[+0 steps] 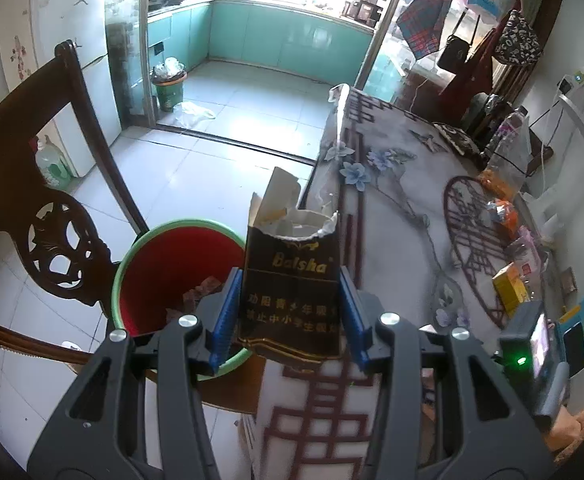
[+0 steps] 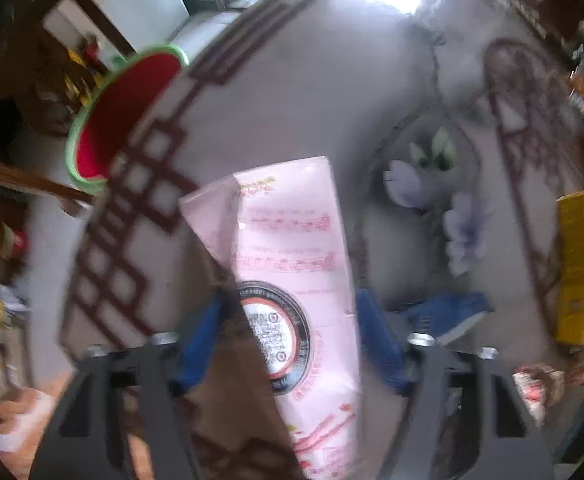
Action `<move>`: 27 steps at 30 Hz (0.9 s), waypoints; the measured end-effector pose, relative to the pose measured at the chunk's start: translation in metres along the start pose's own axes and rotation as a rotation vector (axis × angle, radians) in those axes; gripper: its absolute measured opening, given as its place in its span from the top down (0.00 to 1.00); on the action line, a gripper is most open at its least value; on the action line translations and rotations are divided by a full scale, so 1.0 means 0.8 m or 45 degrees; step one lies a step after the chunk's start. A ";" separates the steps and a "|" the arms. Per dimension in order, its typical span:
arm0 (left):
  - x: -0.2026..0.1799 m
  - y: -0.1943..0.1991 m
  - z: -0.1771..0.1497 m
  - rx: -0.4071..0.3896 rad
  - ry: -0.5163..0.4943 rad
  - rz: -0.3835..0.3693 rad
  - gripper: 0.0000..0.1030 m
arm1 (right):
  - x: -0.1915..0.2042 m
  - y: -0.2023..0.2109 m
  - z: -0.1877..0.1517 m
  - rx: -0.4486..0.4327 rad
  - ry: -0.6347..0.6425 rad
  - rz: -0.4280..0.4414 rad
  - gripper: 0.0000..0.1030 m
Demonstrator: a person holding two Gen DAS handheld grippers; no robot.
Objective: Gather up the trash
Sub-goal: 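Carry pack and snack bag to the red bucket and release them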
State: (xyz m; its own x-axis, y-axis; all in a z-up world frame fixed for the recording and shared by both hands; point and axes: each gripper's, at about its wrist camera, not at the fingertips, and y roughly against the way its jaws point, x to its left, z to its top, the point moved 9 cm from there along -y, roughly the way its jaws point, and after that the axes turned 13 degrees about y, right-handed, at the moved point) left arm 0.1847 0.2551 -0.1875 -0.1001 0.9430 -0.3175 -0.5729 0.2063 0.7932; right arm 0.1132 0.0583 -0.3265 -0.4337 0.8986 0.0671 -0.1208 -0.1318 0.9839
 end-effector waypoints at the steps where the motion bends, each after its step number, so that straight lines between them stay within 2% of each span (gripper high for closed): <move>1: 0.005 -0.001 0.001 0.002 0.008 0.008 0.57 | -0.001 0.007 0.005 -0.018 -0.001 -0.005 0.57; 5: 0.023 -0.002 0.009 -0.007 0.033 0.041 0.57 | 0.000 0.038 0.034 -0.128 -0.014 0.007 0.58; 8: 0.042 -0.002 0.018 -0.020 0.053 0.075 0.56 | 0.010 0.075 0.076 -0.261 -0.010 0.010 0.58; 11: 0.063 -0.004 0.024 -0.025 0.079 0.110 0.57 | 0.026 0.100 0.119 -0.372 -0.009 0.058 0.57; 16: 0.096 -0.012 0.024 -0.006 0.122 0.155 0.57 | 0.062 0.112 0.181 -0.486 -0.031 0.140 0.57; 20: 0.124 -0.018 0.022 0.007 0.161 0.190 0.57 | 0.090 0.097 0.227 -0.474 -0.041 0.240 0.57; 27: 0.162 -0.033 0.020 0.049 0.216 0.225 0.57 | 0.133 0.058 0.257 -0.386 0.000 0.307 0.57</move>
State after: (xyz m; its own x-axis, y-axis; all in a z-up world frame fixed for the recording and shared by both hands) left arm 0.1994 0.3762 -0.2413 -0.3328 0.9086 -0.2523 -0.5033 0.0551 0.8623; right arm 0.2453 0.2341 -0.2396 -0.4821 0.8267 0.2902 -0.2742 -0.4570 0.8462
